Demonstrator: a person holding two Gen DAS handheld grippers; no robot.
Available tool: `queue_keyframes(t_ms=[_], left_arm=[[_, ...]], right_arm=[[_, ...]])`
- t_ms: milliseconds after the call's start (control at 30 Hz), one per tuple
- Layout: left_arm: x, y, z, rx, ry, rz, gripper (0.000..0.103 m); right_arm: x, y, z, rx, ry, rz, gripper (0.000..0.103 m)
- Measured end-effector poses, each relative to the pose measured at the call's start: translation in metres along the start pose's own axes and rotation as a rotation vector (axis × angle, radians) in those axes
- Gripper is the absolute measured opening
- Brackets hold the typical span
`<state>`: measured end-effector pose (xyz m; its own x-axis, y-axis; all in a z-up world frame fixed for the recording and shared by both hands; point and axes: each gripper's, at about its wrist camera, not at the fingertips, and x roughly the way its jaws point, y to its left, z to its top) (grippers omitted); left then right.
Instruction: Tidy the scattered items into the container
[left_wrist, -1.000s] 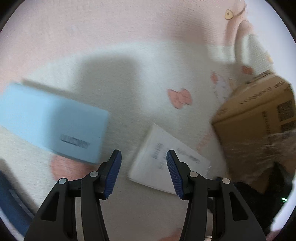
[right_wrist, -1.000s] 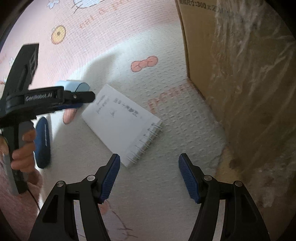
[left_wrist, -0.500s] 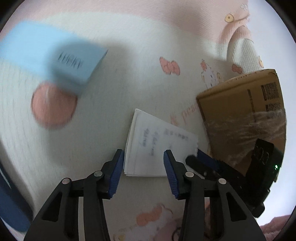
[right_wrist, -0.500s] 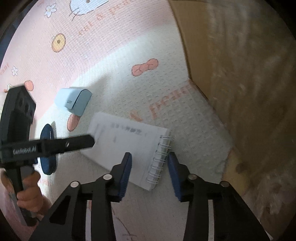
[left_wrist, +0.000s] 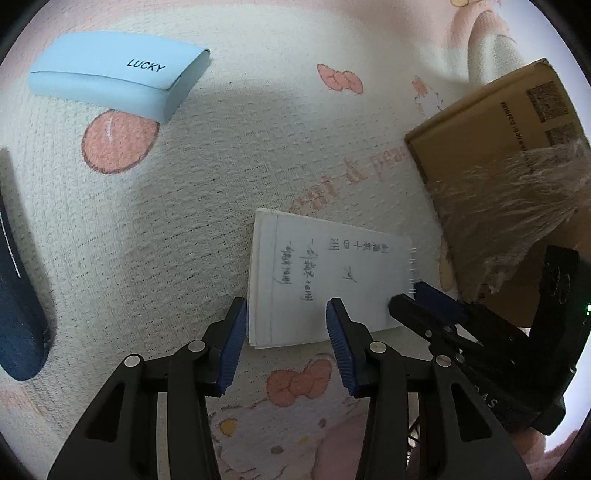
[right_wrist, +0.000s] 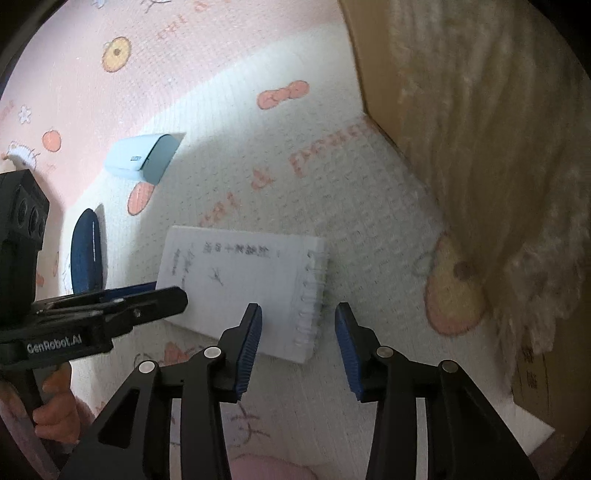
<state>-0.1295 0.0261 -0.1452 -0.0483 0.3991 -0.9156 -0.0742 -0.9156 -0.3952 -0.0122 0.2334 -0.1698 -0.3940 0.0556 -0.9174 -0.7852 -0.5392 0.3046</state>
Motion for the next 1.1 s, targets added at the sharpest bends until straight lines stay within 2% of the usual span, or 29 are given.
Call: queue_keyframes(t_ms=[100,167,300,333,367,500,633,700,900,967,1100], left_arm=[[0.002,-0.002,0.005,-0.002,0.017,0.013,0.048],[0.003,-0.003,0.007,0.000,0.019,0.022,0.048],[0.005,-0.011,0.009,0.008,0.012,0.067,0.048],[0.007,-0.017,0.009,0.026,0.008,0.094,0.048],[0.007,-0.020,0.009,0.036,0.003,0.114,0.047],[0.000,-0.025,-0.003,0.056,-0.047,0.174,0.035],[-0.028,-0.027,-0.010,0.049,-0.155,0.139,0.030],[-0.043,-0.024,-0.011,0.047,-0.205,0.127,0.030],[-0.076,-0.020,-0.013,-0.012,-0.310,0.010,0.029],[-0.081,-0.018,-0.013,-0.019,-0.335,-0.032,0.029],[-0.080,-0.021,-0.009,-0.056,-0.359,-0.134,0.029]], right_arm=[[0.002,-0.002,-0.001,-0.002,0.004,0.020,0.041],[0.004,-0.002,0.000,-0.007,-0.007,0.049,0.049],[0.010,0.001,0.003,-0.067,-0.069,0.101,0.051],[0.011,0.002,0.003,-0.079,-0.069,0.102,0.050],[0.010,0.003,0.004,-0.093,-0.067,0.096,0.043],[0.001,0.006,0.002,-0.104,-0.102,0.051,0.030],[-0.021,0.021,-0.001,-0.192,-0.170,-0.007,0.027],[-0.034,0.027,0.001,-0.217,-0.203,-0.006,0.024],[-0.080,0.046,0.011,-0.294,-0.319,-0.012,0.017],[-0.094,0.047,0.014,-0.293,-0.344,0.005,0.016],[-0.120,0.044,0.021,-0.248,-0.374,0.097,0.016]])
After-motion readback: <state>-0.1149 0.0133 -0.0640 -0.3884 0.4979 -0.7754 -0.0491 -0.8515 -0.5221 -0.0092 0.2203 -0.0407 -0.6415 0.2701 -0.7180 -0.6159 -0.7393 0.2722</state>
